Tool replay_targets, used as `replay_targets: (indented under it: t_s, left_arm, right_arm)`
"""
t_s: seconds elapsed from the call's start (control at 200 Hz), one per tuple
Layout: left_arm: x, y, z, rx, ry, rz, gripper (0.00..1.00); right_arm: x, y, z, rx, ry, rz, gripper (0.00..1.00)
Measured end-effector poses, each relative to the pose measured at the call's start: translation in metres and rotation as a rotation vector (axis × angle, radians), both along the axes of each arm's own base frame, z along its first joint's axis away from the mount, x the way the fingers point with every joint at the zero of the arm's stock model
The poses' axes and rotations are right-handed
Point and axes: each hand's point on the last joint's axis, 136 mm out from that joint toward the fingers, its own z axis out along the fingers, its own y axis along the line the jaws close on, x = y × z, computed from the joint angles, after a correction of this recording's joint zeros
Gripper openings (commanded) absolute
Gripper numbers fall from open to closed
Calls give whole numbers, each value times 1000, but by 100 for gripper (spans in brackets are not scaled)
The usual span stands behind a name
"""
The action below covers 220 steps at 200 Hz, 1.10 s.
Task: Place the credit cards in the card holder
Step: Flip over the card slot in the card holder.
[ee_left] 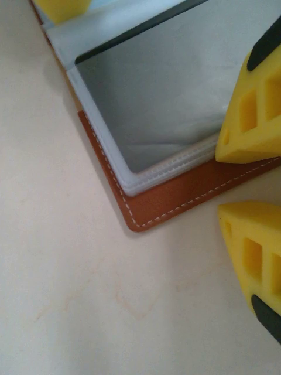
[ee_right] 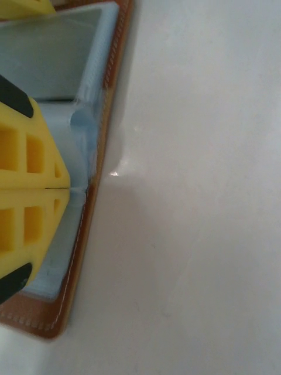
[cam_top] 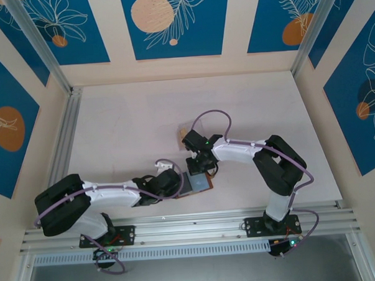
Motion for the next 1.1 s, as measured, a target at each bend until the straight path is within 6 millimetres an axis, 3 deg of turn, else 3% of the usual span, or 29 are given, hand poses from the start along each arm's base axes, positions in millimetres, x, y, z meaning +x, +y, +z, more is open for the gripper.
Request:
replay_targets:
  t_s: [0.49, 0.72, 0.875, 1.1]
  left_arm:
    - [5, -5, 0, 2, -7, 16, 26]
    - [6, -5, 0, -3, -9, 24, 28]
    - [5, -5, 1, -21, -12, 31, 32]
    - [5, -6, 5, -65, -22, 43, 37]
  right_arm:
    - [-17, 42, 21, 262, 144, 21, 0]
    - [-18, 56, 23, 377, 221, -4, 16]
    - [-17, 62, 38, 482, 285, -1, 31]
    - [-14, 54, 66, 530, 286, 8, 32]
